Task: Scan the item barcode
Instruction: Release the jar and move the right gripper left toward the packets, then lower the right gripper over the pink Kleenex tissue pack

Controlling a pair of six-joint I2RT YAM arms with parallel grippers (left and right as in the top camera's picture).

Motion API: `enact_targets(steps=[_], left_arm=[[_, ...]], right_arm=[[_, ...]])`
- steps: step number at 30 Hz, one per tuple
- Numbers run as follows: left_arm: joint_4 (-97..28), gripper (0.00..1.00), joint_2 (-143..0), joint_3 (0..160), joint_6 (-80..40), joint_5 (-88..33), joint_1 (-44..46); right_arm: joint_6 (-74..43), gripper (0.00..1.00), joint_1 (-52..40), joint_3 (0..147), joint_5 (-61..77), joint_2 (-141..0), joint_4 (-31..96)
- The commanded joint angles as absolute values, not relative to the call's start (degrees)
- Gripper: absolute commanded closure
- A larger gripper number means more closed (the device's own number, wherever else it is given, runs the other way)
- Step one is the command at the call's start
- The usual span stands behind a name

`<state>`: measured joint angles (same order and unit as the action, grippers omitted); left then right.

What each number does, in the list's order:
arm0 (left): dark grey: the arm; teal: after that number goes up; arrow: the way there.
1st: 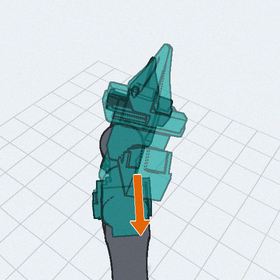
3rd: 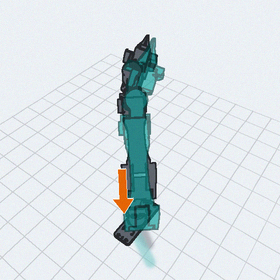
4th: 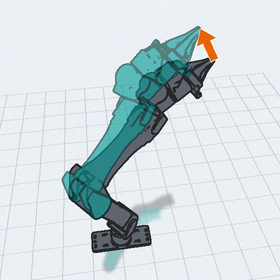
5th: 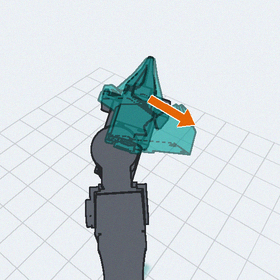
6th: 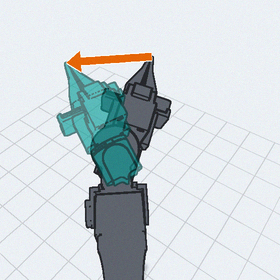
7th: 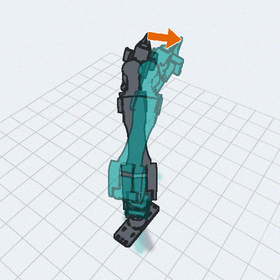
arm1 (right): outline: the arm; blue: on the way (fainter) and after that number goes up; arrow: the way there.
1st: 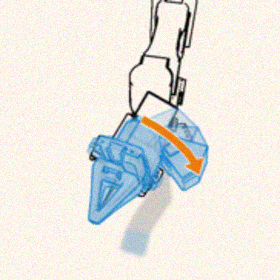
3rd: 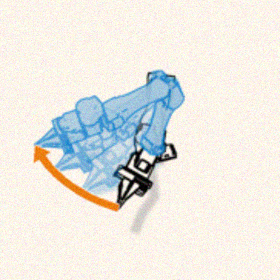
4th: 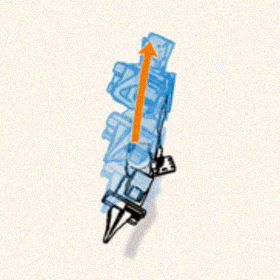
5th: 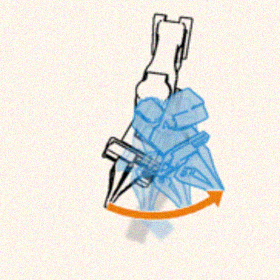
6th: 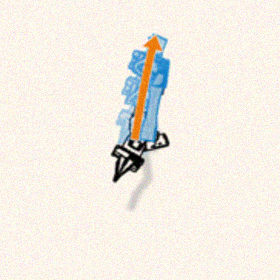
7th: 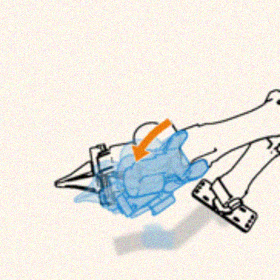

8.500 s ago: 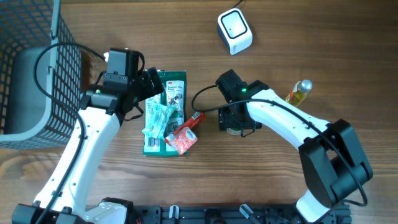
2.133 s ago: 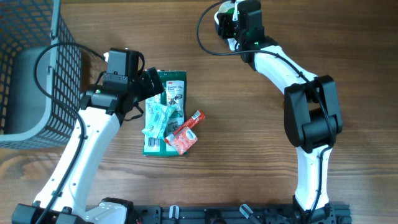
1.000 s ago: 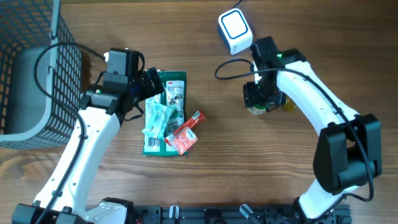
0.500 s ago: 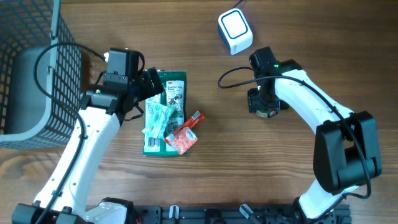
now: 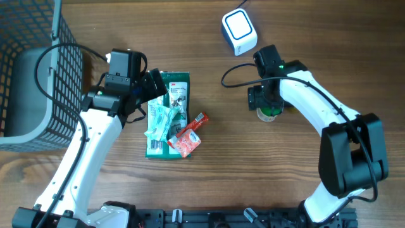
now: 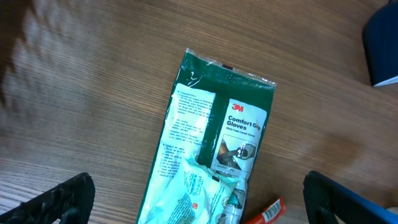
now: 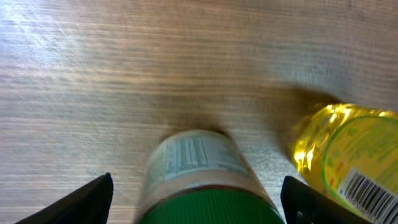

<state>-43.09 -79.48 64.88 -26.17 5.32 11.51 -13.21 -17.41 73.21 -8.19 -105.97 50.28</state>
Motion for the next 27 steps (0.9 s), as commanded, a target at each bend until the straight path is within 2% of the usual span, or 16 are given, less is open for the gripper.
enact_targets(steps=[1, 4, 7, 9, 11, 13, 14, 15, 16, 17, 18, 20, 27], left_arm=[[-42.96, 0.00, -79.40, 64.95, -25.69, 5.89, 11.33], [-42.96, 0.00, -79.40, 64.93, -25.69, 5.89, 11.33], [-42.96, 0.00, -79.40, 64.95, -25.71, 5.89, 11.33], [-42.96, 0.00, -79.40, 64.95, -25.71, 5.89, 11.33], [-42.96, 0.00, -79.40, 64.95, -25.71, 5.89, 11.33], [-42.96, 0.00, -79.40, 64.95, -25.71, 5.89, 11.33], [-42.96, 0.00, -79.40, 64.95, -25.71, 5.87, 11.33], [-42.96, 0.00, -79.40, 64.95, -25.69, 5.89, 11.33], [-42.96, 0.00, -79.40, 64.95, -25.71, 5.89, 11.33], [-42.96, 0.00, -79.40, 64.95, -25.71, 5.89, 11.33], [-42.96, 0.00, -79.40, 64.95, -25.71, 5.89, 11.33], [-42.96, 0.00, -79.40, 64.95, -25.71, 5.87, 11.33], [-42.96, 0.00, -79.40, 64.95, -25.71, 5.89, 11.33]], right_arm=[[-13.65, 0.14, -17.23, 84.20, -7.44, -105.95, 54.52], [-13.74, 0.15, -17.56, 92.38, 7.03, -105.60, 59.33], [-15.59, 0.14, -18.70, 93.03, 24.71, -105.60, 61.91], [-15.64, 0.00, -20.64, 91.50, 28.25, -105.71, 62.54], [-17.63, 0.00, -22.50, 90.00, 28.36, -105.71, 61.65], [-24.99, 0.00, -25.17, 86.70, 28.40, -105.75, 59.24], [-25.69, 0.15, -26.24, 85.14, 28.32, -105.75, 57.91], [-25.91, 0.43, -27.07, 84.03, 28.18, -105.75, 57.08], [-27.51, 0.56, -28.05, 83.07, 27.88, -105.75, 56.66], [-27.75, 0.63, -29.34, 82.35, 27.14, -105.65, 56.38], [-29.08, 0.67, -30.59, 82.19, 25.04, -105.41, 56.47], [-34.02, 0.66, -34.13, 82.19, 18.26, -104.16, 57.23], [-41.80, 0.57, -42.92, 80.64, 15.64, -103.28, 52.95]])
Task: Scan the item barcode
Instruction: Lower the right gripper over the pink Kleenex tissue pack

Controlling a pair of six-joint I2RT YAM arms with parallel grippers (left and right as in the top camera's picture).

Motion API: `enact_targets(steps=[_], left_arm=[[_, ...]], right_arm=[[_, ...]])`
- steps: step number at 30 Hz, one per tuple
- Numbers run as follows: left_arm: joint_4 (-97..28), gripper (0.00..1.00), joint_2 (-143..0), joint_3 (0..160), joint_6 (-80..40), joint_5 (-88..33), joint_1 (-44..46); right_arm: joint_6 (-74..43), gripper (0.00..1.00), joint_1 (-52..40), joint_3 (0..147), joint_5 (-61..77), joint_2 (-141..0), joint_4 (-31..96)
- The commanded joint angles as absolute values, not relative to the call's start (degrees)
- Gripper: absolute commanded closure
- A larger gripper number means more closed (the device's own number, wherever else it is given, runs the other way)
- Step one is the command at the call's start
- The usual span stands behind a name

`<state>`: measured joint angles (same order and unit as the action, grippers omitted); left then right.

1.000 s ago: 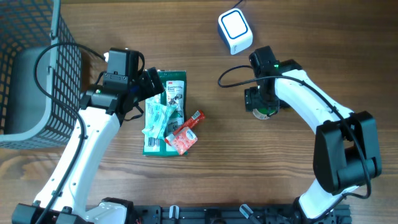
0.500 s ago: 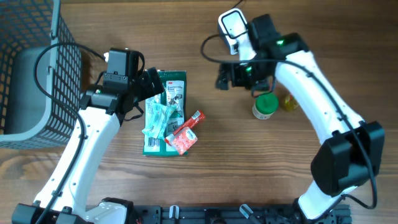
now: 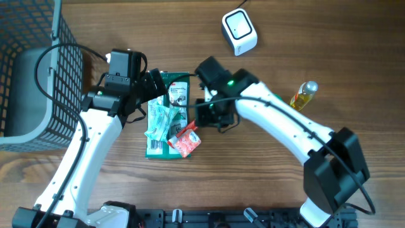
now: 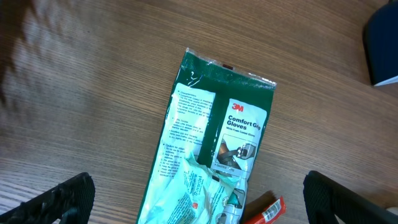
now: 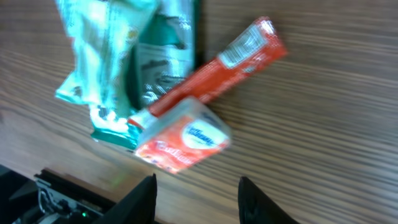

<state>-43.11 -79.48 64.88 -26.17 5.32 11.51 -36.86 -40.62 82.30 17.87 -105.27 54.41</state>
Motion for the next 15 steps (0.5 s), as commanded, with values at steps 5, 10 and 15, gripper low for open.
enact_targets(steps=[5, 10, 15], left_arm=[[-42.96, 0.00, -79.40, 64.95, -25.71, 5.89, 11.33], [-42.96, 0.00, -79.40, 64.95, -25.69, 5.89, 11.33], [-42.96, 0.00, -79.40, 64.95, -25.71, 5.89, 11.33]], right_arm=[[-43.40, 0.57, -45.32, 79.35, 15.42, -103.28, 51.66], [-46.74, 0.57, -47.09, 77.43, 15.22, -103.31, 48.82], [-48.16, 0.56, -48.90, 74.26, 15.27, -103.35, 44.62]])
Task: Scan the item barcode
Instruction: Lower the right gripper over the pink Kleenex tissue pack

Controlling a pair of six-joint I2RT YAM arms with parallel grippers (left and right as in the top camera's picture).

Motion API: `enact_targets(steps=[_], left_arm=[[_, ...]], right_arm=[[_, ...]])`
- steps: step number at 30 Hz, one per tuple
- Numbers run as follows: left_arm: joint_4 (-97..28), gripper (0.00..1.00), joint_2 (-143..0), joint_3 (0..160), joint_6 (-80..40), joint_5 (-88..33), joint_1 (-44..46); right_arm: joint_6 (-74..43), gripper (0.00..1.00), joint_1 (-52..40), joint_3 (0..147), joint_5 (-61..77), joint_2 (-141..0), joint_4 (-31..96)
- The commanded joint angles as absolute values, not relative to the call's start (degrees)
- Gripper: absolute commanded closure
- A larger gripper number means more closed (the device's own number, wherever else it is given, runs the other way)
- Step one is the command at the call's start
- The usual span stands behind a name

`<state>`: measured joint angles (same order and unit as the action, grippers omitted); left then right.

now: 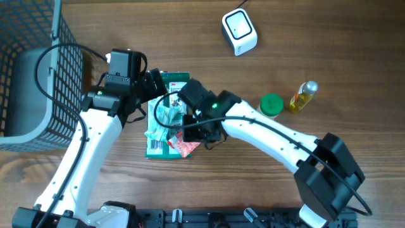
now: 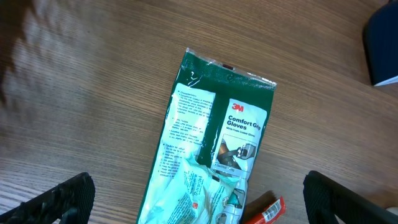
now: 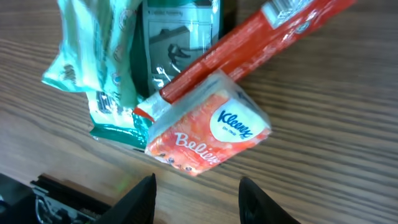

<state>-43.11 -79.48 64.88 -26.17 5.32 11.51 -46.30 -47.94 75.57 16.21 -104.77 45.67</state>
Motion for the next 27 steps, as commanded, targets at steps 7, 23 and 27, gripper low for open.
enact_targets(steps=[7, 23, 27], left_arm=[[-42.96, 0.00, -79.40, 64.95, -25.69, 5.89, 11.33], [-42.96, 0.00, -79.40, 64.95, -25.71, 5.89, 11.33], [-42.96, 0.00, -79.40, 64.95, -25.71, 5.89, 11.33]], right_arm=[[-48.21, 0.61, -49.98, 74.13, 17.26, -103.39, 43.16], [-52.69, 0.96, -59.75, 74.11, 10.24, -103.72, 39.90], [-54.37, 0.96, -60.58, 74.11, 8.73, -103.72, 39.83]])
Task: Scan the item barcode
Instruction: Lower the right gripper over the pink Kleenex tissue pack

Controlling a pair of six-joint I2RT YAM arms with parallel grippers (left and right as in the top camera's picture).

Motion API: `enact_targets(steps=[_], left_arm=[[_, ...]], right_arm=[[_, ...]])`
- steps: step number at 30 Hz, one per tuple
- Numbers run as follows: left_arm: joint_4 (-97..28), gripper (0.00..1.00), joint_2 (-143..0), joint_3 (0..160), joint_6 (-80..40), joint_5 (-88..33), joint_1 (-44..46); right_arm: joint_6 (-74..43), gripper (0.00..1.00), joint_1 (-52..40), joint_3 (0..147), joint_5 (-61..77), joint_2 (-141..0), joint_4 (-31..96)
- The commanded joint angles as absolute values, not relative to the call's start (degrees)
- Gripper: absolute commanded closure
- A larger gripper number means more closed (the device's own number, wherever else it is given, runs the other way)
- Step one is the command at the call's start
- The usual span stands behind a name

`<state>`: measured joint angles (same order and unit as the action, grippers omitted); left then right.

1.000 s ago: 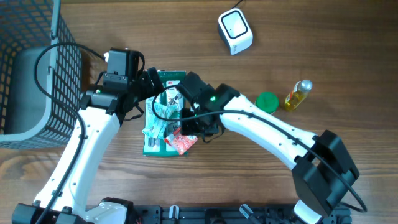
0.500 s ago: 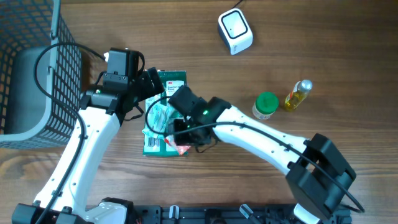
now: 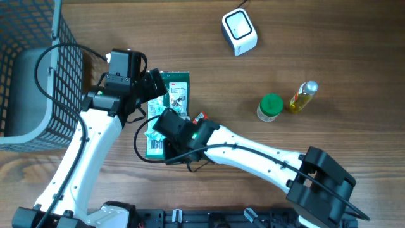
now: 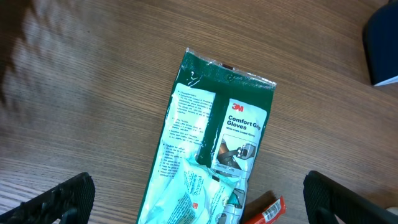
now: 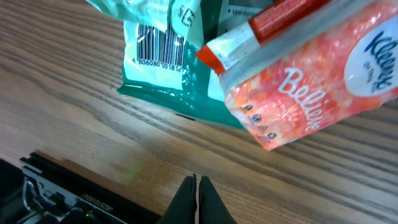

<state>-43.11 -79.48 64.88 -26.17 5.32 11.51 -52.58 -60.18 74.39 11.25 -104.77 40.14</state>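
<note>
The white scanner [image 3: 239, 31] sits at the table's far side. A green 3M gloves packet [image 4: 211, 137] lies flat with a mint pouch [image 4: 189, 193] on it; the pouch's barcode [image 5: 158, 46] faces up. A red stick pack [image 4: 264, 213] and an orange Kleenex tissue pack [image 5: 311, 81] rest at the pile's right. My right gripper [image 5: 198, 186] is shut on nothing, low over bare wood just in front of the pile's near end. My left gripper [image 4: 199, 208] hangs open above the pile's far end, one of its fingers [image 4: 65, 199] showing at each lower corner.
A wire basket [image 3: 38, 69] stands at the far left. A green-lidded jar [image 3: 271, 106] and a yellow oil bottle [image 3: 302, 96] stand at the right. The black rail [image 5: 68, 193] marks the table's front edge.
My right gripper was open over the tissue pack; now it is shut and sits further left and nearer the front edge, by the pile's barcode end. The left arm is unmoved.
My right gripper was open around the green-lidded jar beside the oil bottle. Then it was open over the red stick pack and tissue pack, the jar left standing. It then sat lower over the tissue pack, and now it is shut at the pile's near end. The left arm stayed still.
</note>
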Motion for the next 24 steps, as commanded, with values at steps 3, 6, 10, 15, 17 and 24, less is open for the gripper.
enact_targets(steps=[3, 6, 10, 15, 17, 24], left_arm=[[-42.96, 0.00, -79.40, 64.95, -25.69, 5.87, 11.33], [-42.96, 0.00, -79.40, 64.95, -25.71, 5.89, 11.33], [-42.96, 0.00, -79.40, 64.95, -25.71, 5.89, 11.33], [-42.96, 0.00, -79.40, 64.95, -25.71, 5.89, 11.33], [-42.96, 0.00, -79.40, 64.95, -25.71, 5.89, 11.33], [-42.96, 0.00, -79.40, 64.95, -25.71, 5.89, 11.33]], right_arm=[[-54.43, 0.96, -60.58, 74.11, 8.80, -103.72, 39.77], [-54.46, 0.96, -60.58, 72.86, 8.80, -103.72, 38.39], [-52.80, 0.96, -60.58, 69.56, 8.49, -103.72, 32.97], [-52.56, 0.95, -60.58, 68.58, 5.28, -103.72, 31.29], [-52.58, 0.96, -60.58, 67.05, 5.37, -103.72, 29.12], [-52.66, 0.96, -60.58, 66.11, 5.34, -103.72, 27.68]])
